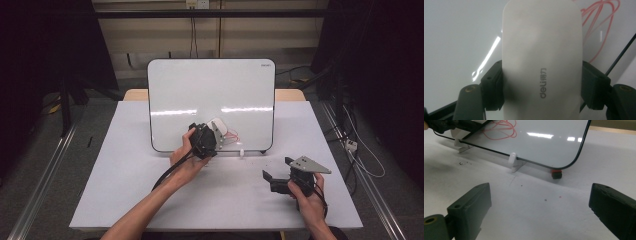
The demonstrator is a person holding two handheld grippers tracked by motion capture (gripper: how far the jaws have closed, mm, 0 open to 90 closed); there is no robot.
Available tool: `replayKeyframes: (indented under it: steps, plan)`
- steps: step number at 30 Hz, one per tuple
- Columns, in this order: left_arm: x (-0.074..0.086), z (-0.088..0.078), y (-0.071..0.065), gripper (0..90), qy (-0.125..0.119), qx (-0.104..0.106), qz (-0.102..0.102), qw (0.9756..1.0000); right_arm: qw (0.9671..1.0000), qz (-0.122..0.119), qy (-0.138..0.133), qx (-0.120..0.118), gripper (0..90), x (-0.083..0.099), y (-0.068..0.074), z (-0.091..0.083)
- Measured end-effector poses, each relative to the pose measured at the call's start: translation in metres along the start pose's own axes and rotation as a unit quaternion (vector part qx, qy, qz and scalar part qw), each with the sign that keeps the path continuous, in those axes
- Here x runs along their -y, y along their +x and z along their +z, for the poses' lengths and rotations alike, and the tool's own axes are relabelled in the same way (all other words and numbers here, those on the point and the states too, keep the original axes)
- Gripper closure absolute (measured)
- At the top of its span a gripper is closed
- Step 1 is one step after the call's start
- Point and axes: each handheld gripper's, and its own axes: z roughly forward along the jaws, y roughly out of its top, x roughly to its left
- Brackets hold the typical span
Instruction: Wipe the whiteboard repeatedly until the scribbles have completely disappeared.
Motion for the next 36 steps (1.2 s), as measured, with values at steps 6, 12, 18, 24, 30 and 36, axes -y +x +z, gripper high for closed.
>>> replayKeyframes:
  steps: [6, 12, 18, 24, 30, 36]
  plan:
    - [0.021, -0.008, 0.032, 31.1, 0.007, -0.007, -0.042, 0.9991, 1.0000, 0.001, 0.000, 0.001, 4.1, 0.000, 0.000, 0.000]
    - [0.028, -0.012, 0.040, 31.1, 0.013, -0.025, -0.062, 0.9977, 1.0000, 0.000, 0.001, 0.002, 4.1, 0.000, 0.000, 0.001]
    - [0.024, -0.010, 0.036, 31.0, 0.014, -0.026, -0.072, 0.9970, 1.0000, 0.000, 0.001, 0.002, 4.1, 0.000, 0.001, 0.001]
    - [0.012, -0.004, 0.015, 31.0, 0.009, -0.022, -0.042, 0.9988, 1.0000, -0.001, 0.001, 0.002, 4.1, 0.000, 0.001, 0.001]
    - [-0.001, 0.001, -0.005, 31.0, 0.004, -0.016, -0.025, 0.9996, 1.0000, -0.002, 0.002, 0.000, 4.1, 0.000, 0.002, 0.001]
    - [-0.013, 0.006, -0.023, 30.9, -0.001, -0.018, -0.003, 0.9998, 1.0000, -0.003, 0.000, 0.000, 4.1, 0.000, 0.001, 0.000]
